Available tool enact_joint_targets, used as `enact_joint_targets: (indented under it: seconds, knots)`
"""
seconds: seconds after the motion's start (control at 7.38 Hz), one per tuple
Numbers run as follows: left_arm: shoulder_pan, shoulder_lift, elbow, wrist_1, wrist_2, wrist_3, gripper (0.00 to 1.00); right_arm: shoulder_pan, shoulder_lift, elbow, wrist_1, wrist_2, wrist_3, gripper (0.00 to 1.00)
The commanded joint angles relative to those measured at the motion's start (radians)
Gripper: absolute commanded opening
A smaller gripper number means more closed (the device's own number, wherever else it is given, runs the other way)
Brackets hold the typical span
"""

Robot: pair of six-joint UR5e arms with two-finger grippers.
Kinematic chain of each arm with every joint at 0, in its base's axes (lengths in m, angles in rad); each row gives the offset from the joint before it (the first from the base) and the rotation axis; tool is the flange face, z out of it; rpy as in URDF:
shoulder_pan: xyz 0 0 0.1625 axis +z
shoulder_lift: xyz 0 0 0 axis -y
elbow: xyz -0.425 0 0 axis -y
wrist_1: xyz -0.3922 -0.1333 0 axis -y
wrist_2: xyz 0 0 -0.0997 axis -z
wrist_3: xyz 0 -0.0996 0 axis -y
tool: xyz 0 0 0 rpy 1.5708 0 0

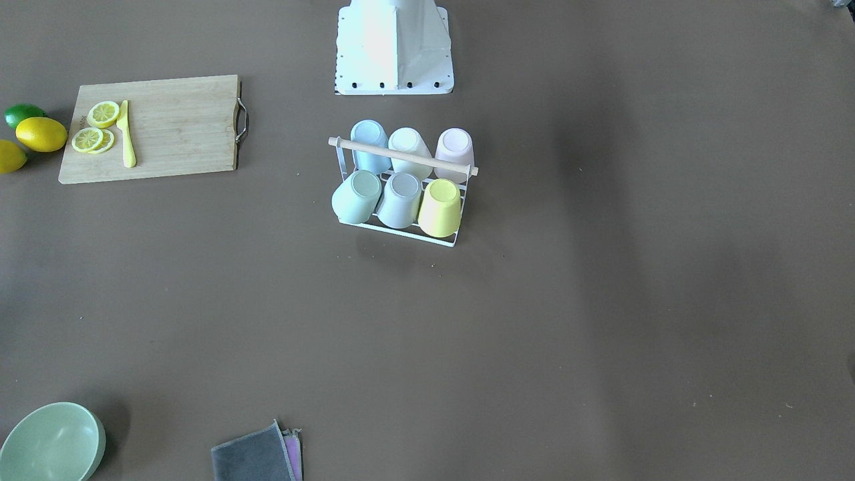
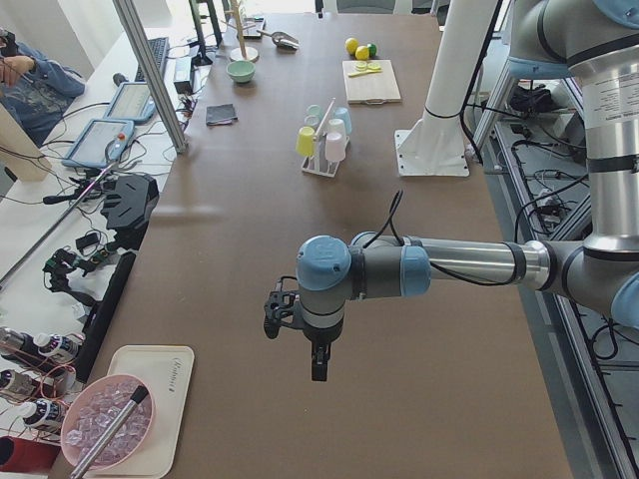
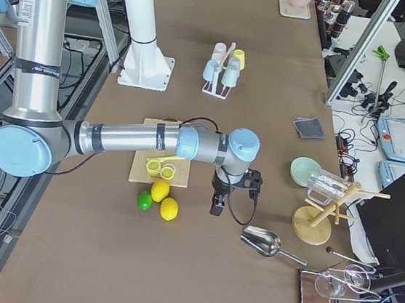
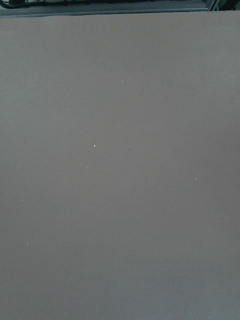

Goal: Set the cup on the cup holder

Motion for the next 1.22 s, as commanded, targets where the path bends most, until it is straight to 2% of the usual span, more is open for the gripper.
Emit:
enact_joint_targets:
  seconds: [0.0, 1.08]
  knots:
    - [0.000, 0.000, 0.000, -0.019, 0.001, 0.003, 0.98, 0.033, -0.003, -0.069, 0.020, 0.001, -0.082, 1.00]
    - [0.000, 0.004, 0.032, -0.030, 0.004, 0.001, 0.98, 0.050, 0.003, -0.106, 0.022, 0.040, -0.079, 1.00]
